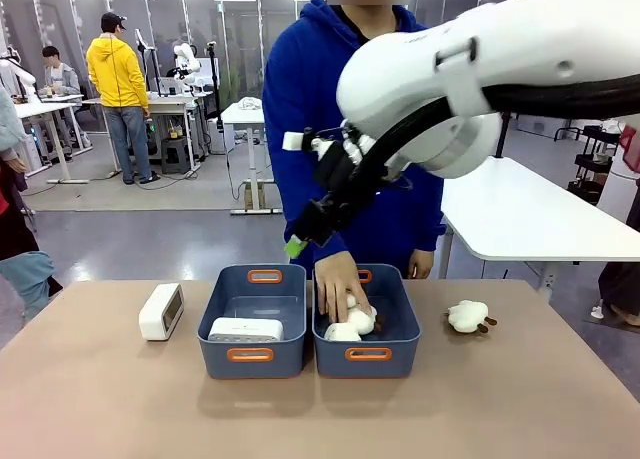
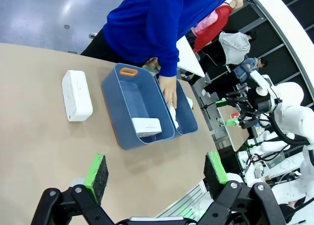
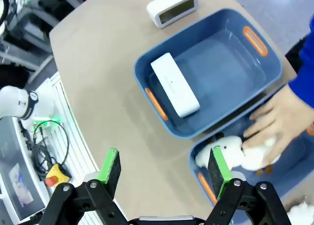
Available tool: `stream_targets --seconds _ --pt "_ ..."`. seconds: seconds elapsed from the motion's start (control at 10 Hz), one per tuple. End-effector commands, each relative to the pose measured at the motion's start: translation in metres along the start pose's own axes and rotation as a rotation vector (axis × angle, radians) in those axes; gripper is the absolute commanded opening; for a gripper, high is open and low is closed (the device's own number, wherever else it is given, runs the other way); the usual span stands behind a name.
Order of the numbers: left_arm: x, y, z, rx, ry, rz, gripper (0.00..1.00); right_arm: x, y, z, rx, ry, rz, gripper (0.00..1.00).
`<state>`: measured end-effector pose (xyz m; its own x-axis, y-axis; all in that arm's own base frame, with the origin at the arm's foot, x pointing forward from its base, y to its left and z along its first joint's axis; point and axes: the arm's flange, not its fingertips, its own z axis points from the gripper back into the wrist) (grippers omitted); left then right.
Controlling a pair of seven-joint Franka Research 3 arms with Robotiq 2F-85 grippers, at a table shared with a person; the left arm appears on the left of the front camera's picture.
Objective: Sort the digital clocks into the basket.
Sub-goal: Pick up the Digital clock from the table and place it into the empty Plastic storage basket.
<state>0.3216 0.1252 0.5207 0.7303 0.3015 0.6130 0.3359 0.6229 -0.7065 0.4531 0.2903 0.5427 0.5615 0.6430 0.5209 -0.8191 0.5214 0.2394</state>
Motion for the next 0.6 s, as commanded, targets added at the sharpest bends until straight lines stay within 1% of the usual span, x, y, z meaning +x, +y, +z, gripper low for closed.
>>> stream_targets --seconds 0.0,0.1,0.2,0.3,0.4,0.5 --pt "0.001 0.001 -0.002 -0.027 -0.014 -0.019 1.00 -0.055 -0.006 0.033 0.040 -0.082 -0.112 0.90" --pt "0.001 0.001 -0.002 -0.027 -0.014 -0.019 1.00 -0.097 -0.029 0.067 0.058 -0.174 -0.253 0.90" --pt "0.001 0.001 -0.002 -0.027 -0.014 -0.019 1.00 -0.136 -0.047 0.089 0.095 -0.265 -0.347 0.90" --pt "0.001 0.001 -0.002 -0.027 -0.014 -0.019 1.00 -0.172 -0.061 0.108 0.104 -0.357 -0.424 0.90" --pt "0.001 0.001 -0.002 -0.027 -0.014 -0.019 1.00 -0.205 -0.068 0.123 0.094 -0.417 -0.486 0.90" --pt "0.001 0.001 -0.002 -0.027 -0.014 -0.019 1.00 -0.240 -0.073 0.134 0.116 -0.455 -0.579 0.90"
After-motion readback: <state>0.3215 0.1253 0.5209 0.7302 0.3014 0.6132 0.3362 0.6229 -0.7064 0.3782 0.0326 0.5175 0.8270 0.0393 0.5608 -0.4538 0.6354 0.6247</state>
